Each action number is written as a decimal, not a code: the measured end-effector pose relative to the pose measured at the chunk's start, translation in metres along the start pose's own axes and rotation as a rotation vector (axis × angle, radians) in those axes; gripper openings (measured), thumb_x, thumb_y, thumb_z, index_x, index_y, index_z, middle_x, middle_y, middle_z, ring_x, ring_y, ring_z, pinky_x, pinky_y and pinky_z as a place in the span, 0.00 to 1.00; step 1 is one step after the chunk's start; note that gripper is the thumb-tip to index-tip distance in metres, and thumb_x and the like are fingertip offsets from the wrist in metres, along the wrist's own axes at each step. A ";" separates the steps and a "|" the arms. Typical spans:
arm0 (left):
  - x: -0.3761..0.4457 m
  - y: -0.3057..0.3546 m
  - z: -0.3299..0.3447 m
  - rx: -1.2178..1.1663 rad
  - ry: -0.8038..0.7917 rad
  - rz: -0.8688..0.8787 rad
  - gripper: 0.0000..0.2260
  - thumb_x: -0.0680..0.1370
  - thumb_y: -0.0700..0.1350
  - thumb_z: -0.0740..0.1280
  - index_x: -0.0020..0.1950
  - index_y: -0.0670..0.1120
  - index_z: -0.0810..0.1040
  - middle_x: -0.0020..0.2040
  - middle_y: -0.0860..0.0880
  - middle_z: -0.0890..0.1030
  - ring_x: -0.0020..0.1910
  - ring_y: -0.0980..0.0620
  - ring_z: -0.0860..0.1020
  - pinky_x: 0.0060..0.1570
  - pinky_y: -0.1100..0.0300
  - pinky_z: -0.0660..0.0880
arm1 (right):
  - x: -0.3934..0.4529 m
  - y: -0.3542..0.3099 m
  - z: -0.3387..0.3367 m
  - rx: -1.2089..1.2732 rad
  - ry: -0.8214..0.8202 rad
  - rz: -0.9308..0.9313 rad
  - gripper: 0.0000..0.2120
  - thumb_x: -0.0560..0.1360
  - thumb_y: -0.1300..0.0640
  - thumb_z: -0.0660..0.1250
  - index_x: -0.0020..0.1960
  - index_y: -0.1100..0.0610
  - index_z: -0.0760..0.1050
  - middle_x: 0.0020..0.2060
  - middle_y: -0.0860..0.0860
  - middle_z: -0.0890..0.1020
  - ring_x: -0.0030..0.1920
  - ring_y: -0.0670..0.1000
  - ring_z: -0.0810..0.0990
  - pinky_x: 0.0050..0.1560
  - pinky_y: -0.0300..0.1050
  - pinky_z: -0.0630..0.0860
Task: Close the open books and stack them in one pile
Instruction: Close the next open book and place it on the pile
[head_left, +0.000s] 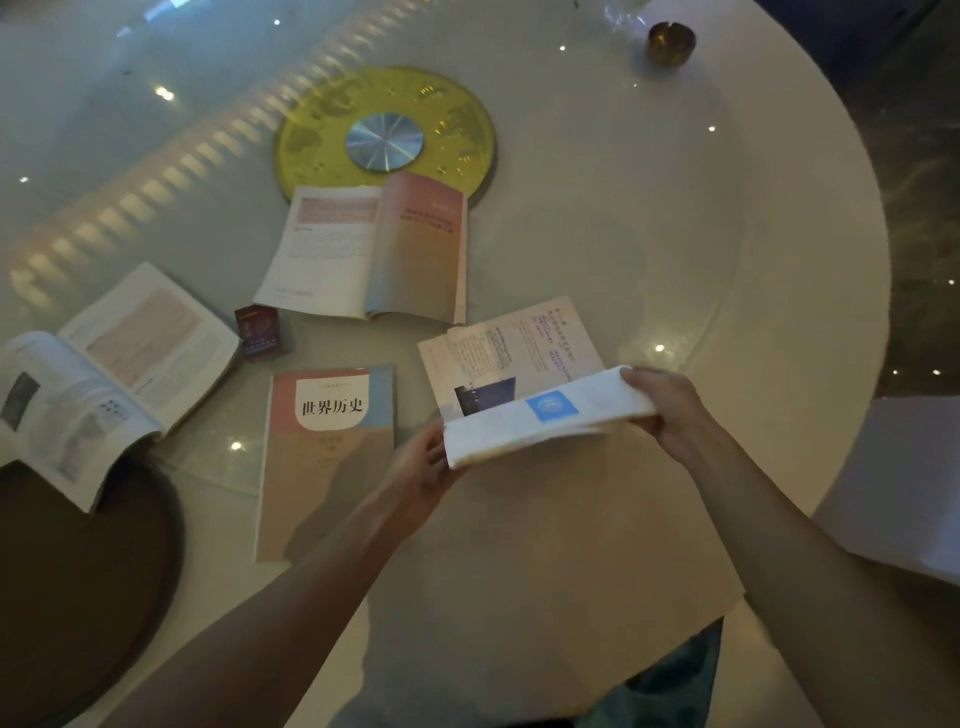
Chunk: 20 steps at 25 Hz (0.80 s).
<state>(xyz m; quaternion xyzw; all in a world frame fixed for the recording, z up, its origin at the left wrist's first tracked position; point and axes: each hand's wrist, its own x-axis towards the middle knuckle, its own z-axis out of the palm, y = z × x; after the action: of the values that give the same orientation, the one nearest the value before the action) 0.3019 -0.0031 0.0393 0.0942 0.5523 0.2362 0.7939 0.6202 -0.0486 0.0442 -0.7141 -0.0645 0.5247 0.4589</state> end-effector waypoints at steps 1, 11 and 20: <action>0.002 0.004 0.001 -0.040 -0.005 0.013 0.11 0.82 0.45 0.64 0.57 0.39 0.80 0.40 0.43 0.87 0.37 0.50 0.85 0.36 0.59 0.82 | 0.006 -0.008 0.009 0.028 0.018 -0.019 0.05 0.77 0.61 0.70 0.52 0.56 0.80 0.46 0.55 0.83 0.42 0.51 0.83 0.29 0.41 0.80; 0.038 0.018 0.013 0.489 0.349 0.192 0.11 0.80 0.51 0.67 0.49 0.43 0.80 0.35 0.50 0.76 0.33 0.54 0.73 0.39 0.58 0.70 | 0.053 -0.011 0.046 -0.155 0.100 -0.077 0.15 0.82 0.45 0.60 0.51 0.55 0.78 0.40 0.56 0.81 0.36 0.54 0.78 0.35 0.47 0.73; 0.047 0.015 0.008 0.685 0.380 0.161 0.14 0.77 0.48 0.71 0.53 0.37 0.83 0.47 0.41 0.85 0.44 0.47 0.82 0.42 0.57 0.76 | 0.039 0.028 0.040 -0.633 0.223 -0.083 0.10 0.73 0.49 0.71 0.45 0.54 0.74 0.49 0.57 0.83 0.50 0.59 0.81 0.54 0.56 0.78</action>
<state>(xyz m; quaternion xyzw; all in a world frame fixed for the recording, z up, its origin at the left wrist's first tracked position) 0.3186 0.0332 0.0088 0.3510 0.7269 0.1131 0.5794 0.5946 -0.0182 -0.0041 -0.8708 -0.2028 0.3784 0.2397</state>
